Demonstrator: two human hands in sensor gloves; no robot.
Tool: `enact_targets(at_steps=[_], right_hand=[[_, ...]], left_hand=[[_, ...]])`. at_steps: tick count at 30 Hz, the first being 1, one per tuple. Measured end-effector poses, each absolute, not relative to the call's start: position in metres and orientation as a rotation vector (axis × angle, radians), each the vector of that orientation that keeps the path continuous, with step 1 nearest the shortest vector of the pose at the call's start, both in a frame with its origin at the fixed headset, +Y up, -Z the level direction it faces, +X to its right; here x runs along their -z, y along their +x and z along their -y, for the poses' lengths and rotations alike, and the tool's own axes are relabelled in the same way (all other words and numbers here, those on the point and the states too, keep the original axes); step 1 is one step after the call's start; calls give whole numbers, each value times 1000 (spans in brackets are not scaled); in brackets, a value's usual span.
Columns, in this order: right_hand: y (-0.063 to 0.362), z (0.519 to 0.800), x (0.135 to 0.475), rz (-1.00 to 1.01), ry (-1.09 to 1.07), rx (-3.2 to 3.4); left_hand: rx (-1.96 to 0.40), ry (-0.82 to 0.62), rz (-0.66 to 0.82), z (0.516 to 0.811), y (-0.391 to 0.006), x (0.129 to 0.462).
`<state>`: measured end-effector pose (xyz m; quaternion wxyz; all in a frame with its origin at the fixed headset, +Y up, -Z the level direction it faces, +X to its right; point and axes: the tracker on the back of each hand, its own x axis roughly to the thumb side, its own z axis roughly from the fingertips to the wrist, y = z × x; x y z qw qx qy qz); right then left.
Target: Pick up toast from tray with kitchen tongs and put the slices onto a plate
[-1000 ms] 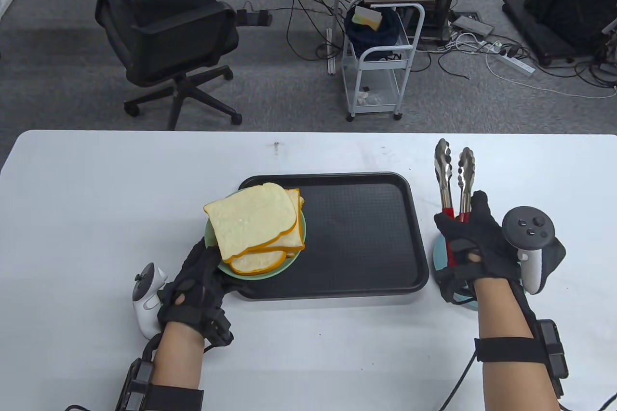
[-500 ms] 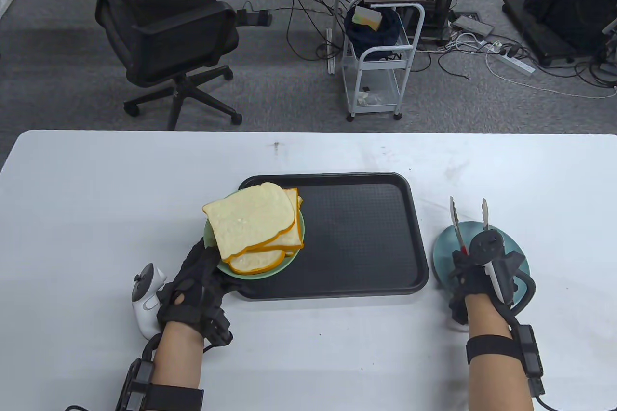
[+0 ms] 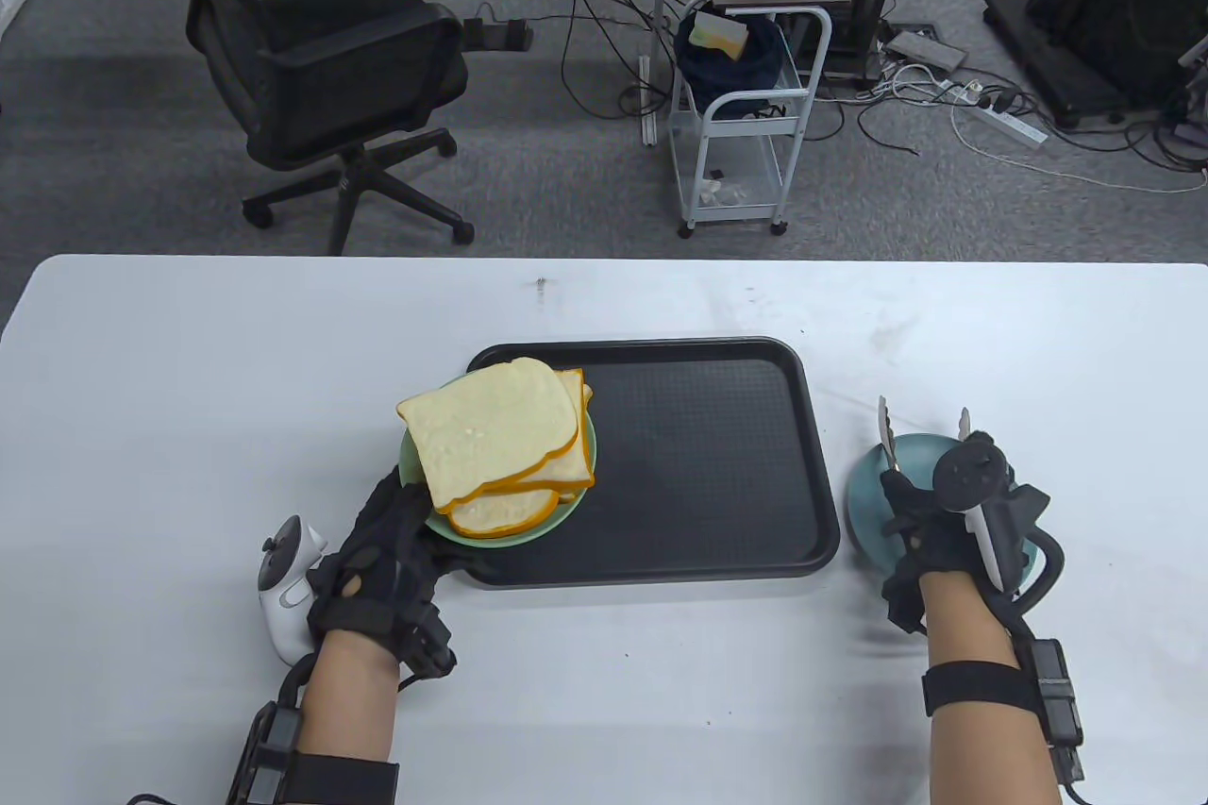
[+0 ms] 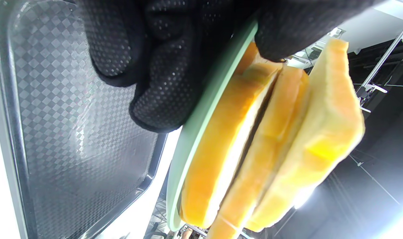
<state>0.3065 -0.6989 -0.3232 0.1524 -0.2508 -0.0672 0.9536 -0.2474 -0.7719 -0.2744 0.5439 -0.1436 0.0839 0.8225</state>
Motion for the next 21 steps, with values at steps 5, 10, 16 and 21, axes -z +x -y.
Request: enact_targets(at_steps=[5,10,16,21], right_hand=[[253,637,299,339,-387,-2675],[193,626,269,394,-87,-2688],[155,669,251,361,59,-2725],[153,715,255,325,121,-2831]], left_hand=[[-1952,-330,-217,773,-248,273],[-1948,-318,-253,776,-252,272],[-1962,-306,-283,780,-258,271],[-1950,-298,-312,784,-261,271]])
